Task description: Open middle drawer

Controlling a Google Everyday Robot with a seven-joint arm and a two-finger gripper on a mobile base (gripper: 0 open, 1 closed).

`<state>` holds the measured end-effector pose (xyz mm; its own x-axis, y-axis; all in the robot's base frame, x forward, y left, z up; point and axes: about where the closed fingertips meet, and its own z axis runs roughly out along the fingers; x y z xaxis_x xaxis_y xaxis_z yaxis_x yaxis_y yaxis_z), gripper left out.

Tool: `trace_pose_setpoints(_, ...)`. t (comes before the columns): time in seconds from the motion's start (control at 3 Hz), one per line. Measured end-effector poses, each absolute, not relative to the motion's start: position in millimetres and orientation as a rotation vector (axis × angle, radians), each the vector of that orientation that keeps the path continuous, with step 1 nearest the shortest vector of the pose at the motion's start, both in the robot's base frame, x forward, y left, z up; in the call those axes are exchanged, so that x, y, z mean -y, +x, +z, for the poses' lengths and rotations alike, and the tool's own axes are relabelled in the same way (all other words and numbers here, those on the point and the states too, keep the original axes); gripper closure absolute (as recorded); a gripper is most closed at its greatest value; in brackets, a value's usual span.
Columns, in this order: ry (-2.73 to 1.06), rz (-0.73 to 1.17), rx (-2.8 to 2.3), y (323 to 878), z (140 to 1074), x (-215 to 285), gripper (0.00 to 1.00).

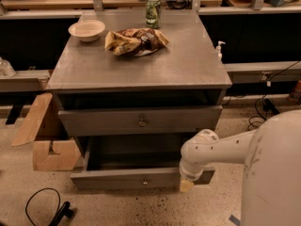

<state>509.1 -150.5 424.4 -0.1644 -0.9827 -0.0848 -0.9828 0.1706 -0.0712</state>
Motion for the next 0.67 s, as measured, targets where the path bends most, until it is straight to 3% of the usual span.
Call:
trace_pose_setpoints(0.33, -1.926, 0.013, -2.429, 475.9, 433.0, 156.6, 0.64)
trace_pose_setpoints(0.67, -1.924, 0.013, -2.435, 475.2, 433.8, 156.8, 0.95)
